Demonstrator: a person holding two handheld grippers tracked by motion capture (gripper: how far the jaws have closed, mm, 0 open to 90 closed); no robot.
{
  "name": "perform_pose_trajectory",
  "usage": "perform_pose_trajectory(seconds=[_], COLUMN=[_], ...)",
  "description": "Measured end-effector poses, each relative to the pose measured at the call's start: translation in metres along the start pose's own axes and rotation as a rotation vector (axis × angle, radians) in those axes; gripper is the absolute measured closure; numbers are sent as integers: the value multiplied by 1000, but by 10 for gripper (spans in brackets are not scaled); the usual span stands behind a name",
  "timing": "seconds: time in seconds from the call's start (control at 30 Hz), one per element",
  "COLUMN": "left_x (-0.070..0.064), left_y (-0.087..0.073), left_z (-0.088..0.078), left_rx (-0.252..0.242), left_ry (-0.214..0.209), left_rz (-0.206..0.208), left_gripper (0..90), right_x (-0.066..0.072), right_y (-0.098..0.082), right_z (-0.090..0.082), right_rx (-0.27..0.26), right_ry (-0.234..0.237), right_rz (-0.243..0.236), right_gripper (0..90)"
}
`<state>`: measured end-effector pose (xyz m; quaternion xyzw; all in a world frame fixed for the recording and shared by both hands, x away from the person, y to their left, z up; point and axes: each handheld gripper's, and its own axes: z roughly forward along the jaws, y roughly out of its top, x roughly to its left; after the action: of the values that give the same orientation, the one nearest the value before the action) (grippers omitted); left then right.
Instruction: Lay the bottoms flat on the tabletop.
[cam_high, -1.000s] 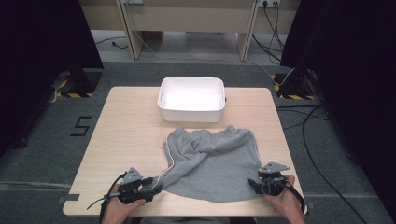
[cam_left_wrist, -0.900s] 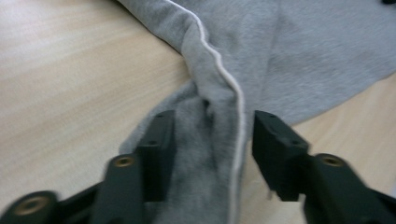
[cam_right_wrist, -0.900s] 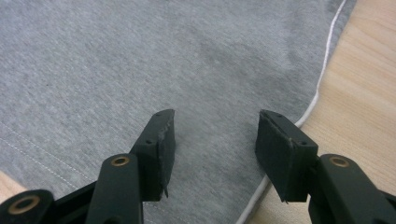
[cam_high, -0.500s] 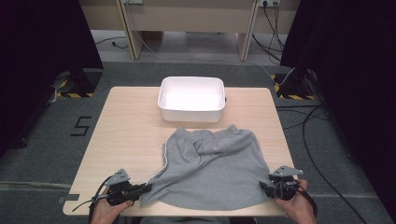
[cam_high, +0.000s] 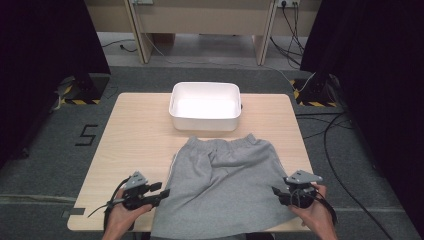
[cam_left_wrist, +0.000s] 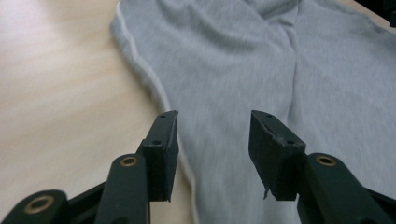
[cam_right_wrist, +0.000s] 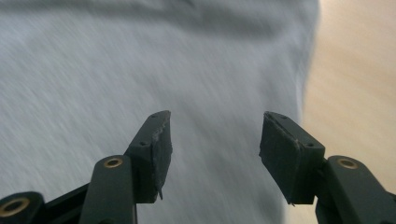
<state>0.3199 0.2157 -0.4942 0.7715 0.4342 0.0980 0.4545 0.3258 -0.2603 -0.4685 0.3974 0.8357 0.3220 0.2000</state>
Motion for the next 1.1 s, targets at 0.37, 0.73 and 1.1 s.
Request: perform_pose_trajectory(seconds=[0.37, 0.73, 1.1], left_x=[10, 33, 28], left_y=[32, 29, 26], left_z=[80, 67, 63], left_rx=[46, 57, 62], left_ry=[72, 173, 189], left_rz=[25, 77, 88], left_gripper=[455, 505, 478], right_x=[-24, -7, 13], right_y=[46, 55, 101], right_z=[67, 91, 89], right_rx=[44, 159, 24], right_ry=[9, 67, 39], right_rz=[-20, 40, -53], right_gripper=[383, 367, 406])
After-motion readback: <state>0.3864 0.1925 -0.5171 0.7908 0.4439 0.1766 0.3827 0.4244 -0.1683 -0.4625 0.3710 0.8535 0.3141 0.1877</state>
